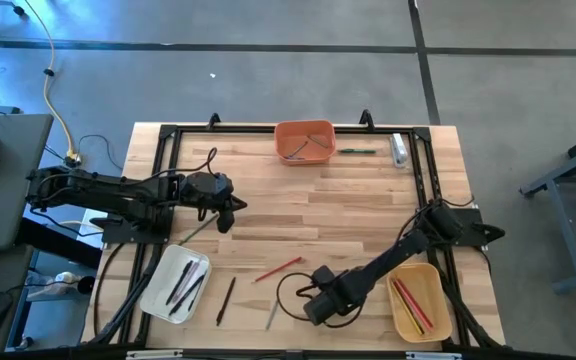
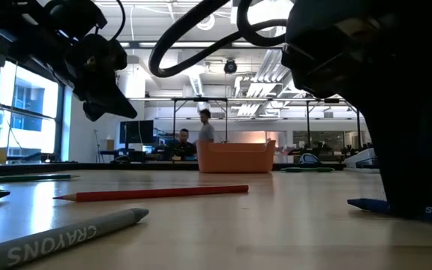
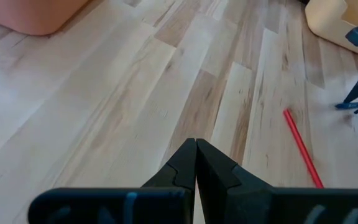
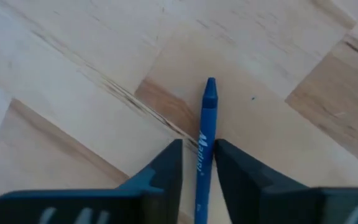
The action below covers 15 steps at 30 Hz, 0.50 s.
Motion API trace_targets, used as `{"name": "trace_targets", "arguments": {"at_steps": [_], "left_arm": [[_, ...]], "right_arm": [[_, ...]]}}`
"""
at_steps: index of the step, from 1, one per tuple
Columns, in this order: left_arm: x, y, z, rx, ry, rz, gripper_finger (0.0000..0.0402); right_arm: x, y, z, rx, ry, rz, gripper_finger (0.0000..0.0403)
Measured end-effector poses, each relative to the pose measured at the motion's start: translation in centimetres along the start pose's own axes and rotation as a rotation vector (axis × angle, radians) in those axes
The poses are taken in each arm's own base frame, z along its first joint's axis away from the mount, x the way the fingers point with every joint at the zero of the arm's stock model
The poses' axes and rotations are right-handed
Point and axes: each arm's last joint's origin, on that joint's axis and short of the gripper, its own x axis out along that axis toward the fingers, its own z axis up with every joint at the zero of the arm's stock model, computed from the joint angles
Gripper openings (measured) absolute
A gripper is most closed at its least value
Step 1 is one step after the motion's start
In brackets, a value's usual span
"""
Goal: Sort crayons/erasers/pens/pencils in bins
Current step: Put the blue crayon into the orange bin
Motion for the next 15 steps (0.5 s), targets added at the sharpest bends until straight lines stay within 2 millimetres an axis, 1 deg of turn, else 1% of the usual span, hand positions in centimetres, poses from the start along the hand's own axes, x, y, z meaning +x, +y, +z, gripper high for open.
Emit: {"name": "trace_targets", "arguments": {"at_steps": [7, 9, 12, 15], "left_arm": [[0.0, 0.0, -0.1, -0.029, 0.018, -0.017, 0.0000], [-0.2, -0.1, -0.1, -0.028, 0.013, -0.028, 0.0000], [-0.5, -0.1, 0.1, -0.027, -0.002, -0.037, 0.0000], [-0.9, -0.2, 0.3, -0.027, -0.028, -0.046, 0.0000]], "right_arm": [[-0.1, 0.1, 0.5, -0.010, -0.001, 0.002, 0.0013], [-0.2, 0.5, 1.0, -0.037, -0.013, 0.029, 0.0006], [-0.8, 1.3, 2.2, -0.084, -0.030, 0.087, 0.0011], [-2.5, 2.2, 3.5, -0.118, -0.047, 0.152, 0.0013]]}}
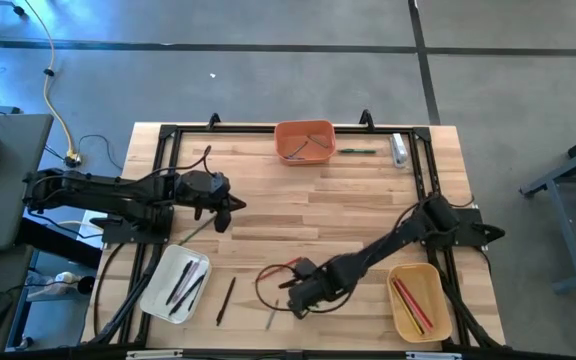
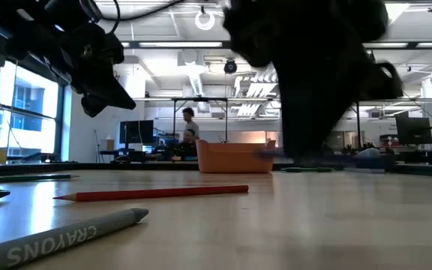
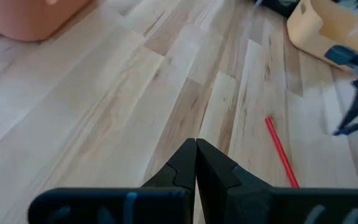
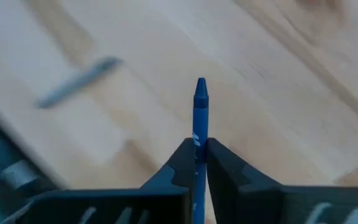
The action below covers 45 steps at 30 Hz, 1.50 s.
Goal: Sort crayons/erasers/pens/pencils in bins
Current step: Put the blue crayon into the orange bin
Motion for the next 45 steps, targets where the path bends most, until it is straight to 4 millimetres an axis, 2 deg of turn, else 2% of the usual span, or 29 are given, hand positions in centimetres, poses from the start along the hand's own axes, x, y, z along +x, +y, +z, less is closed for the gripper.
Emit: {"name": "trace_targets", "arguments": {"at_steps": [5, 10, 13, 17, 22, 25, 28, 31, 33, 36, 40, 45], "left_arm": [[-0.5, 0.0, 0.3, -0.016, -0.039, 0.012, 0.0000], [-1.0, -0.1, 0.5, -0.060, -0.067, 0.013, 0.0000], [-1.0, 0.0, 0.6, -0.078, -0.083, 0.037, 0.0000], [-1.0, 0.0, 0.6, -0.094, -0.094, 0.054, 0.0000], [-0.9, -0.1, 0.8, -0.095, -0.114, 0.053, 0.0000], [-1.0, 0.0, 1.0, -0.123, -0.151, 0.088, 0.0000], [-0.8, 0.2, 1.0, -0.149, -0.159, 0.130, 0.0000], [-0.7, 0.2, 0.9, -0.152, -0.153, 0.136, 0.0000], [-0.6, 0.3, 0.8, -0.163, -0.153, 0.152, 0.0000], [-0.4, 0.4, 0.7, -0.199, -0.155, 0.192, 0.0000], [-0.1, 0.7, 0.5, -0.219, -0.148, 0.243, 0.0000], [0.4, 0.8, 0.3, -0.247, -0.134, 0.267, 0.0000]], "right_arm": [[-4.5, 0.6, 2.6, -0.078, -0.044, 0.069, 0.0011], [-9.9, -1.6, 6.0, -0.170, -0.095, 0.058, 0.0010], [-13.7, -4.1, 9.1, -0.225, -0.153, 0.030, 0.0010], [-18.1, -8.6, 14.1, -0.292, -0.268, -0.050, 0.0010], [-20.4, -15.0, 20.4, -0.364, -0.344, -0.157, 0.0010], [-20.2, -18.8, 24.1, -0.386, -0.368, -0.207, 0.0010], [-19.1, -22.1, 27.5, -0.390, -0.403, -0.250, 0.0010], [-17.3, -24.9, 30.5, -0.395, -0.426, -0.222, 0.0009], [-15.2, -26.7, 32.0, -0.409, -0.396, -0.204, 0.0009], [-12.1, -29.0, 33.3, -0.419, -0.320, -0.199, 0.0009], [-8.8, -30.8, 34.1, -0.420, -0.237, -0.193, 0.0009], [-6.5, -32.2, 34.5, -0.419, -0.181, -0.193, 0.0009]]}}
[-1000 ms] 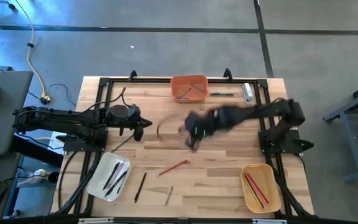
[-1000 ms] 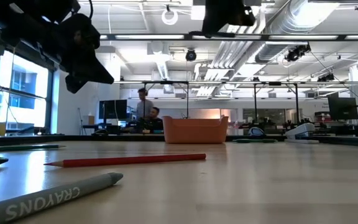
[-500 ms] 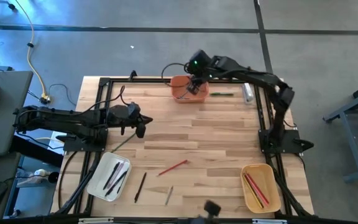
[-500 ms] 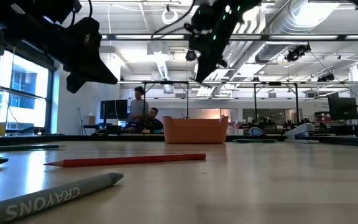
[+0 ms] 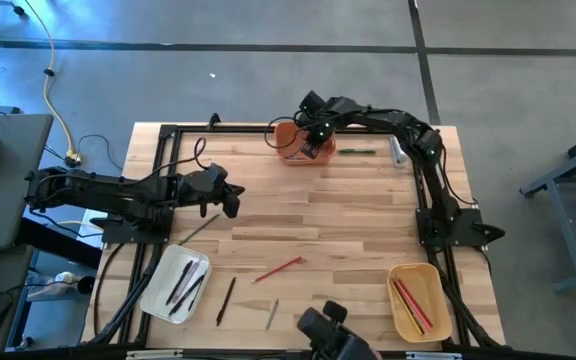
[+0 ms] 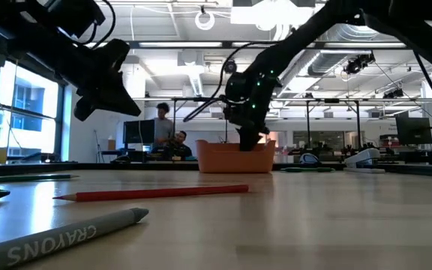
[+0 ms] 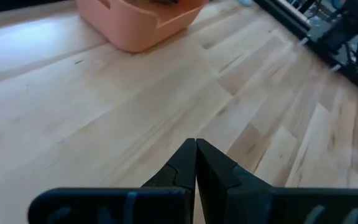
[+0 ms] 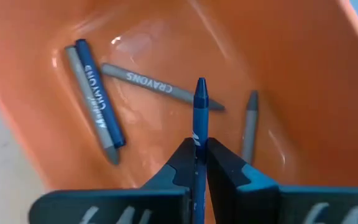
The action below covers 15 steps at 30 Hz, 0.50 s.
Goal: Sort crayons/erasers/pens/pencils in bins
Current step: Put the blue crayon into the orange bin, then put the green pencil into the yellow bin
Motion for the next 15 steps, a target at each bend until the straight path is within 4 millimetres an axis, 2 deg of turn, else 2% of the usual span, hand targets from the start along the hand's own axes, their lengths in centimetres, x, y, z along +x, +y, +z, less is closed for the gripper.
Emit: {"name": "trace_targets", "arguments": {"at_steps": [6, 15], "left_arm": [[0.45, 0.04, -0.27, 0.011, 0.020, 0.014, 0.0000], [0.97, 0.09, -0.67, 0.009, 0.064, 0.010, 0.0000]], "right_arm": [[0.69, -0.39, -0.03, 0.013, -0.002, -0.008, 0.0019], [0.43, -0.29, 0.01, 0.039, 0.010, -0.008, 0.0115]]}}
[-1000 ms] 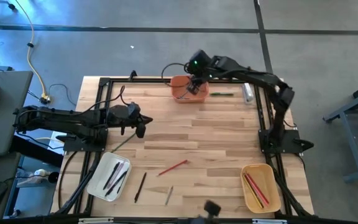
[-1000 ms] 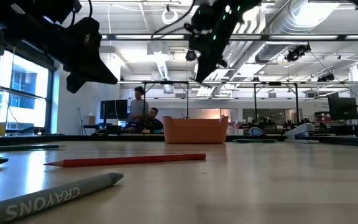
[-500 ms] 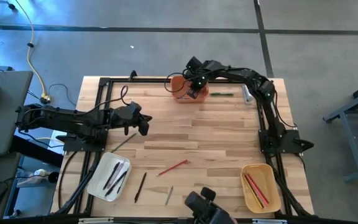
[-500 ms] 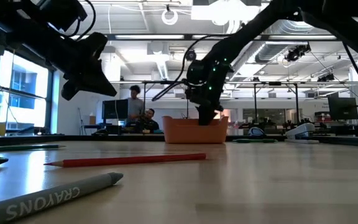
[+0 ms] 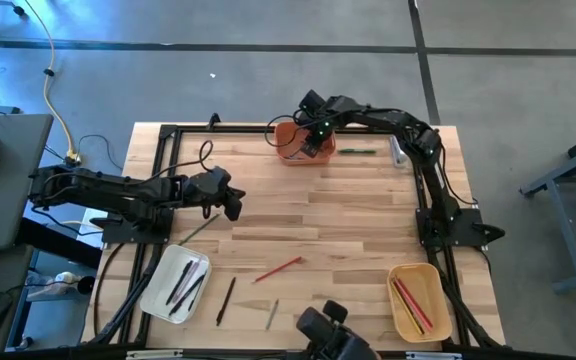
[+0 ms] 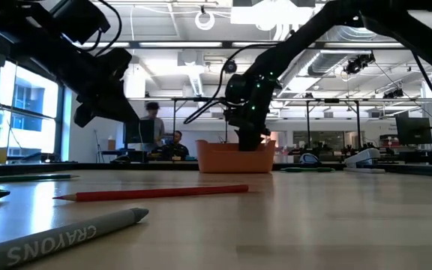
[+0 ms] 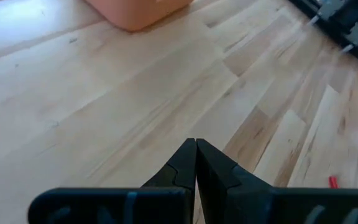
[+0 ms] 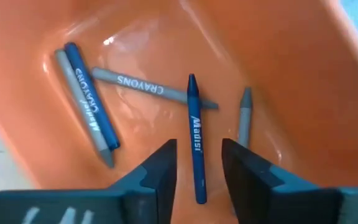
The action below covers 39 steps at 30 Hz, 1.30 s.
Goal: Sort crayons/erasers/pens/pencils in bins
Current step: Put the green pencil into the yellow bin
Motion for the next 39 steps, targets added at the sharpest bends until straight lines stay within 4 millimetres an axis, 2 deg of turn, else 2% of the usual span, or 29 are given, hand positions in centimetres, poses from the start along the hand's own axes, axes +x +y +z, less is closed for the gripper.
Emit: {"name": "trace_targets", "arguments": {"at_steps": [2, 5, 8, 11, 14, 19, 22, 28, 33, 39], "left_arm": [[0.0, 0.0, -0.1, 0.002, 0.013, 0.001, 0.0000], [0.1, 0.2, -0.3, 0.007, 0.044, 0.001, 0.0000], [0.0, 0.7, -0.6, -0.003, 0.129, 0.017, 0.0000], [-0.2, 1.2, -0.6, 0.008, 0.199, 0.070, 0.0000], [-0.5, 1.7, -0.5, 0.021, 0.252, 0.124, 0.0000], [-1.0, 2.1, 0.0, 0.014, 0.326, 0.191, 0.0000], [-1.1, 2.2, 0.5, 0.007, 0.422, 0.221, 0.0005], [-0.1, 1.7, 0.8, 0.043, 0.585, 0.245, 0.0047], [2.0, 1.5, 0.5, 0.049, 0.673, 0.279, 0.0092], [3.4, 1.6, 0.0, 0.030, 0.779, 0.341, 0.0129]], "right_arm": [[-0.9, 0.0, 0.5, 0.004, -0.005, 0.004, 0.0123], [-3.8, 0.1, 1.7, 0.015, -0.078, 0.021, 0.0113], [-7.3, 0.8, 2.6, -0.012, -0.220, 0.041, 0.0082], [-10.5, 1.9, 2.5, -0.063, -0.363, 0.046, 0.0038], [-12.1, 3.1, 1.6, -0.052, -0.460, 0.058, 0.0006], [-13.6, 5.2, -1.0, -0.026, -0.591, 0.083, 0.0014], [-13.8, 6.5, -2.9, -0.008, -0.623, 0.115, 0.0006], [-14.7, 7.5, -5.6, 0.008, -0.671, 0.130, 0.0004], [-15.5, 7.5, -6.1, 0.031, -0.689, 0.117, 0.0001], [-16.0, 7.5, -6.1, 0.036, -0.710, 0.118, 0.0000]]}}
